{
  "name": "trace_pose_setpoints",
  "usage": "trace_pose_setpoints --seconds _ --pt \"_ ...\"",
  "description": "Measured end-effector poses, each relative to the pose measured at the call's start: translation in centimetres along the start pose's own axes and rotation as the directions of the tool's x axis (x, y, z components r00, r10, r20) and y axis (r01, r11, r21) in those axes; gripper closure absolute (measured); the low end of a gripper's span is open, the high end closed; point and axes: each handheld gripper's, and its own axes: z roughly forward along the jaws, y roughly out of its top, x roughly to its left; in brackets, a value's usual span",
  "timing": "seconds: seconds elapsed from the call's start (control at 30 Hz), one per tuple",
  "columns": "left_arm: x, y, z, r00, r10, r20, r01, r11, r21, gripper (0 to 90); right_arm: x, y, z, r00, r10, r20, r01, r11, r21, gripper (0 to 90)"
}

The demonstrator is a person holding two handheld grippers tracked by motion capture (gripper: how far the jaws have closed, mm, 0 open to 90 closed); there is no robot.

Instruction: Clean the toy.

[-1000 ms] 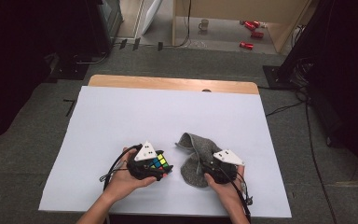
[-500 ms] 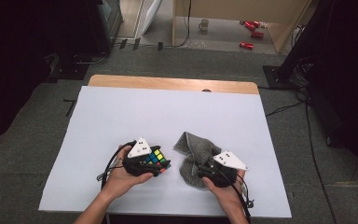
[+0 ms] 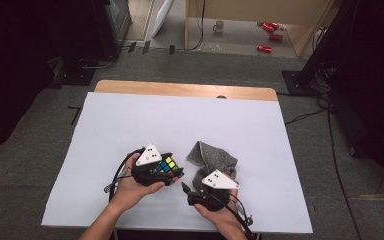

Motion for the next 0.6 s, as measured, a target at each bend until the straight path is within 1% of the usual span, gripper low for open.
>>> trace_pose_setpoints --seconds 0.13,0.27,0.4,0.47,0.57,0.6 --pt "-0.1 0.2 -0.1 1.0 0.001 0.003 -0.001 1.0 -0.006 34.9 0.8 -0.5 1.0 0.9999 -0.006 -0.009 0.006 1.0 0.011 21.9" --pt "-0.4 0.4 -0.2 1.0 0.001 0.007 -0.001 0.9999 -0.011 34.8 1.3 -0.7 1.6 0.9999 -0.014 0.003 0.014 1.0 0.017 21.0" --pt "-0.6 0.5 -0.2 0.9999 -0.005 0.013 0.005 0.9998 -0.017 34.8 1.6 -0.7 1.8 0.9997 -0.017 0.018 0.016 1.0 0.021 20.4" --pt "-0.8 0.6 -0.1 0.9999 -0.003 0.015 0.003 0.9999 -0.017 34.8 1.7 -0.7 1.9 0.9997 -0.015 0.018 0.014 1.0 0.022 20.3" --pt "-1.0 0.7 0.0 0.9999 -0.002 0.011 0.002 0.9998 -0.019 34.8 1.9 -0.8 2.1 0.9994 -0.029 0.02 0.028 0.999 0.032 20.5" --pt "-1.0 0.7 0.0 0.9998 -0.006 0.017 0.007 0.9997 -0.022 34.8 2.0 -0.8 2.1 0.9994 -0.029 0.019 0.029 0.999 0.036 21.3"
